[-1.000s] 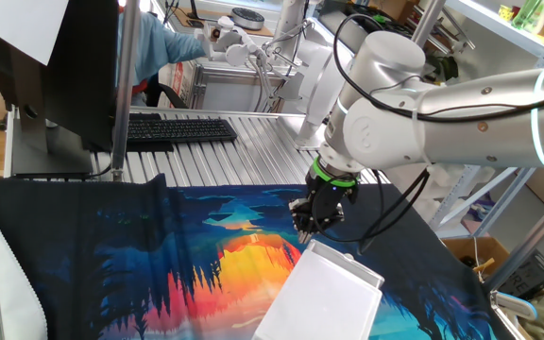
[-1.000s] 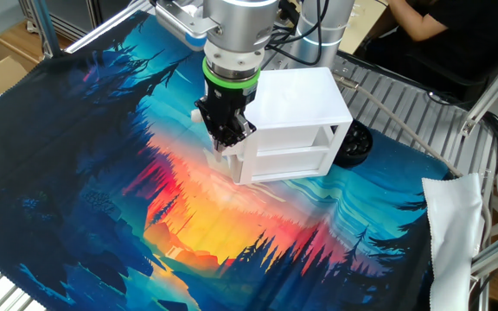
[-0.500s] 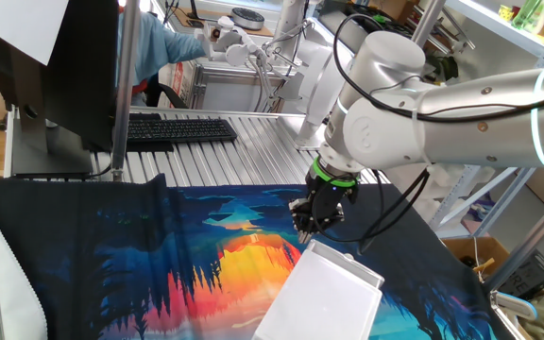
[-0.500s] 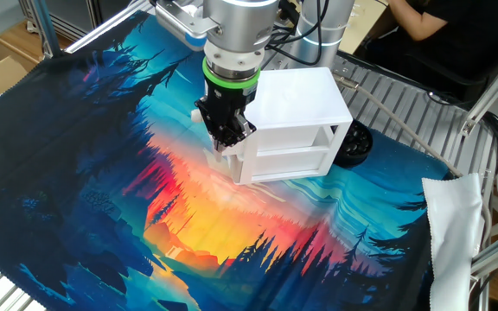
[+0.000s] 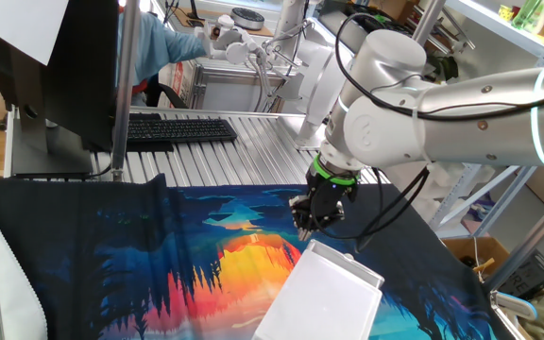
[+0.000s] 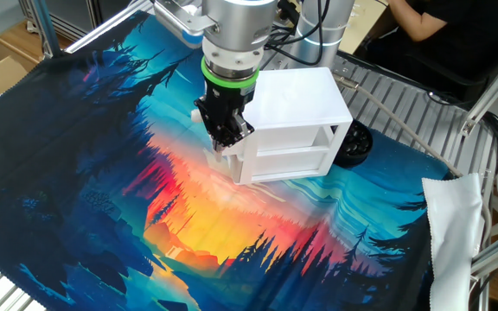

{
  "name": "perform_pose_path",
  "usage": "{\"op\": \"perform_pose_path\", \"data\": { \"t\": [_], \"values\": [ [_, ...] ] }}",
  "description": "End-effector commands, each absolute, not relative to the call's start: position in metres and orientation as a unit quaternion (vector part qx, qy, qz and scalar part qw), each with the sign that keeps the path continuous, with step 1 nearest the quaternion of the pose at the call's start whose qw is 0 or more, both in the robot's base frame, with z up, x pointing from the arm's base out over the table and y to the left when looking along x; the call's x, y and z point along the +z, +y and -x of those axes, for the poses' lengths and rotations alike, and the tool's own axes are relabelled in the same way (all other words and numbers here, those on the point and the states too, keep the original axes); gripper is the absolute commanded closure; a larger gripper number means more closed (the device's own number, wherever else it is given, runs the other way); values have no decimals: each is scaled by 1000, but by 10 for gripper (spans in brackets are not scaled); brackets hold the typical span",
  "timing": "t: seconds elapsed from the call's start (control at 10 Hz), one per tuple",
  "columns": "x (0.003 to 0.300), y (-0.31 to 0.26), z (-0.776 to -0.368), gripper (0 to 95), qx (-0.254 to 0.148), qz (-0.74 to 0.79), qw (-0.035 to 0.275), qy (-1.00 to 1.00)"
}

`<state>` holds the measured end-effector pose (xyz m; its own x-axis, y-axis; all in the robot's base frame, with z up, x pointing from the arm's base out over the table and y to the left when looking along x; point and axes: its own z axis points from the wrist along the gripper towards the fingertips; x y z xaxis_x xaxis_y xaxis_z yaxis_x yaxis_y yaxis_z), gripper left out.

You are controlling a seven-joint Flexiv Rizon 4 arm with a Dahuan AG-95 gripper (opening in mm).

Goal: Grasp the handle and close the drawer

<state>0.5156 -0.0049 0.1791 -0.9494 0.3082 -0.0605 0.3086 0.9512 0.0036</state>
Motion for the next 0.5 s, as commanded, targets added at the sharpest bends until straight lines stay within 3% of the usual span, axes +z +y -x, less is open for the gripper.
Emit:
{"op": "perform_pose_path", "data": {
  "t": [0.1,0.5],
  "values": [
    [185,-9,-527,950,-2,-177,29,984],
    [193,-16,-536,950,-5,-229,31,973]
  ]
}}
